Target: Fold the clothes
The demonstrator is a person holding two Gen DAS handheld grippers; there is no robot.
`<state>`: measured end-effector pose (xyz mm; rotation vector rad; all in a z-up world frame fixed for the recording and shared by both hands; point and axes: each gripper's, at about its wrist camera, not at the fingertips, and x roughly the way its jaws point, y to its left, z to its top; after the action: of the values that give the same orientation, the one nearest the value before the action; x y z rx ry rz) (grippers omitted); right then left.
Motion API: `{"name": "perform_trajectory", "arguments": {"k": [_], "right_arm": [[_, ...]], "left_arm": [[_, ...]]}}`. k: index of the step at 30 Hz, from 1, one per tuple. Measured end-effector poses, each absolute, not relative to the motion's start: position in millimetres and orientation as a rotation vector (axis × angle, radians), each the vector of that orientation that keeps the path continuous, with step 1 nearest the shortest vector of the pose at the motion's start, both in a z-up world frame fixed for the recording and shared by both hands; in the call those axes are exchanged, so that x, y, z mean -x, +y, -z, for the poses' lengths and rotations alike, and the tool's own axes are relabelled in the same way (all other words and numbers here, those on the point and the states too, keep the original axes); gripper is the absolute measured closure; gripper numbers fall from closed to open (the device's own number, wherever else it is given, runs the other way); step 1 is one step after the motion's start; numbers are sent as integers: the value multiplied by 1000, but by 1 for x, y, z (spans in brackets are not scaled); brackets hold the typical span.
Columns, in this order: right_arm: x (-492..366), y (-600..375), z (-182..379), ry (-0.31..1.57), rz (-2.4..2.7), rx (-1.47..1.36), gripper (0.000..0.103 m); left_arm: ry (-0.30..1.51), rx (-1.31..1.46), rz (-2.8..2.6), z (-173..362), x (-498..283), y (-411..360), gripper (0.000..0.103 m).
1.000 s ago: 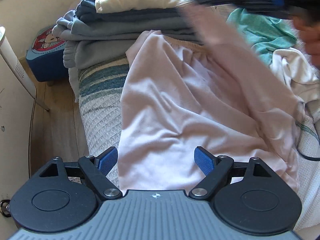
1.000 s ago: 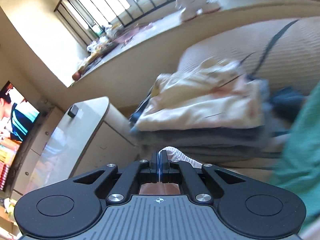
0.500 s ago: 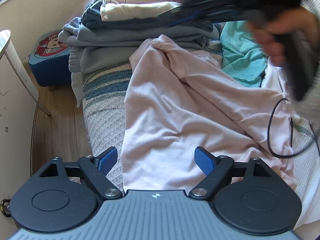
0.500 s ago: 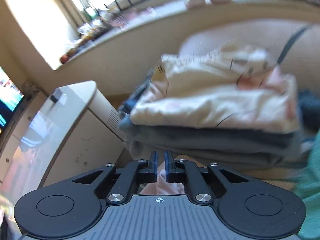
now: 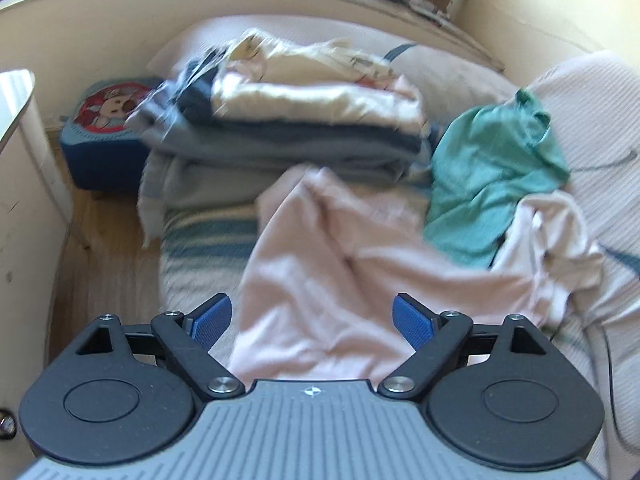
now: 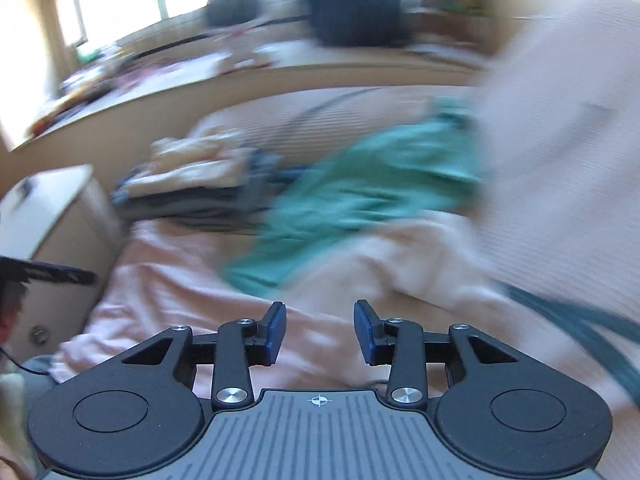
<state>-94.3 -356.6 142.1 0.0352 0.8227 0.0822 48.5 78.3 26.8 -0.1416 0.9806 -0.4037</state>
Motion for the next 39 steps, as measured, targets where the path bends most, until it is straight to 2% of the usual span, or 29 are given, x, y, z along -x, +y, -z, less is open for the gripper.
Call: {"name": "perform_trajectory", "arguments": {"k": [5,8,11,12,13,15,20,21,22,23,24,25,31,39], "right_arm": [[130,-403,-145,741,8,-107,57],[109,-397,-115,738,-50,-186,56],[70,-368,-77,784,-123,-146,56],[59,-358,-66,799,-145,-116,56],[48,-348,-57,817,-168,-74,56],[29,-332,-41,856,-195,0,56],[4,-319,-8,941,-227,48,56],[3,-319,-4,948,-223,50,56],[2,-319,0,954,-219,52,57],[2,-319,3,959,-215,52,62],[3,-320,3,959,-216,39,90],[6,-321,-1,958,-224,21,100],[43,-307,-47,890,-343,-7,101],[78,-248,-79,926,-745,-274,101]], "left_arm": [[1004,170,426,-29,-84,44,15],[1042,151,385,-20,-107,23,16],[1069,119,364,-9,-120,10,21],[1084,106,356,-3,-123,7,30],[1108,98,350,3,-126,5,48],[1156,114,345,16,-128,4,61],[1146,157,363,23,-131,8,61],[1139,172,364,22,-132,9,64],[1131,182,362,20,-134,10,78],[1123,182,359,16,-135,11,88],[1112,175,364,12,-134,12,97],[1101,168,370,7,-133,14,97],[1063,145,360,-11,-142,27,98],[1041,106,372,-23,-148,33,101]]}}
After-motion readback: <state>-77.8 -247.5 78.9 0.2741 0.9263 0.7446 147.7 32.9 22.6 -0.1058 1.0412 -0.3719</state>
